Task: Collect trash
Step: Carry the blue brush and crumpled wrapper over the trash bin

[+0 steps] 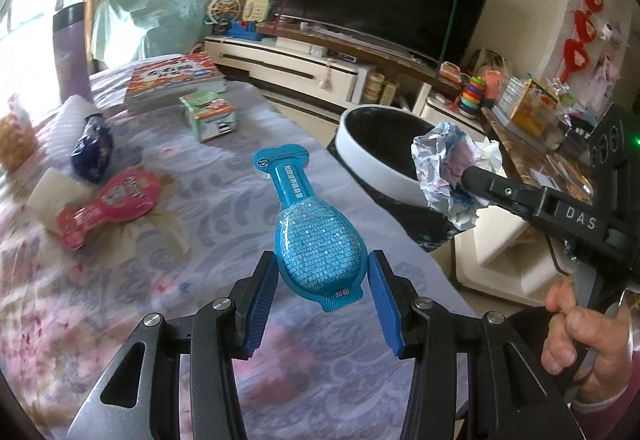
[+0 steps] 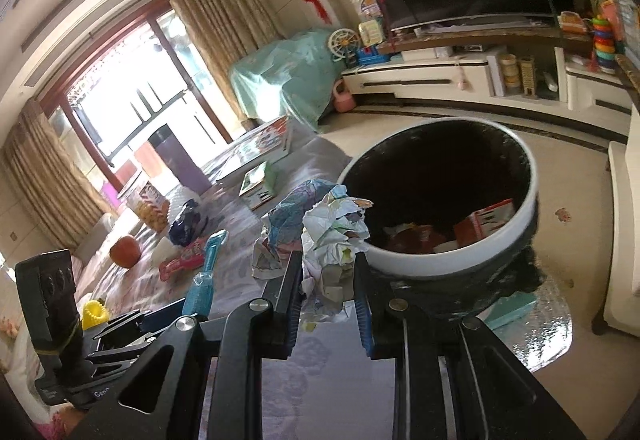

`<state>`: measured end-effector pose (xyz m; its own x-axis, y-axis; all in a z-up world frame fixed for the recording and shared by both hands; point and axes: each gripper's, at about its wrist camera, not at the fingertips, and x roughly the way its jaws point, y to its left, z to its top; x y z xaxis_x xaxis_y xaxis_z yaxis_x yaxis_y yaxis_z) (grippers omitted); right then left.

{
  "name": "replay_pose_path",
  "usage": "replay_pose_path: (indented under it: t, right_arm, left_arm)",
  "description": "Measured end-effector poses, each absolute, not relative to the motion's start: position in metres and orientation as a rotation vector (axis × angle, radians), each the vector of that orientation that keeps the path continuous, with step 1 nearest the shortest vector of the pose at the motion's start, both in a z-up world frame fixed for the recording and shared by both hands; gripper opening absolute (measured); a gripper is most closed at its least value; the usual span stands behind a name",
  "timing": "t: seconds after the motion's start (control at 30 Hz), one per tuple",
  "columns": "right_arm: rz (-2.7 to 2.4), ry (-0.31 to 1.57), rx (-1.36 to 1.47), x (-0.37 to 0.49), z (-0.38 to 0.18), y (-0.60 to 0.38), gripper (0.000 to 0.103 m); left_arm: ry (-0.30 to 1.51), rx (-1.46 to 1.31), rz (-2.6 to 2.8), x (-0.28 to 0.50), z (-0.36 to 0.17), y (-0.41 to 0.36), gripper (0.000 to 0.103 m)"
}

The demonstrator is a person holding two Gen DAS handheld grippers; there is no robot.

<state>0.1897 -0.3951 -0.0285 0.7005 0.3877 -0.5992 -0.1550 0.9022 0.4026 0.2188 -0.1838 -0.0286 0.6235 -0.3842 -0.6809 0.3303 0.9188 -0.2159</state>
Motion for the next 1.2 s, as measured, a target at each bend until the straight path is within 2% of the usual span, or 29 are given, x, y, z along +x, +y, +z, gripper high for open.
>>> replay_pose_path:
  t: [1.2]
  right_arm:
    - [0.167,0.737,0.369,0.225,-0.028,-0.471,0.024]
  left_arm:
    - [0.796,0.068,-0.523,0.290,-0.024,-0.280,0.045]
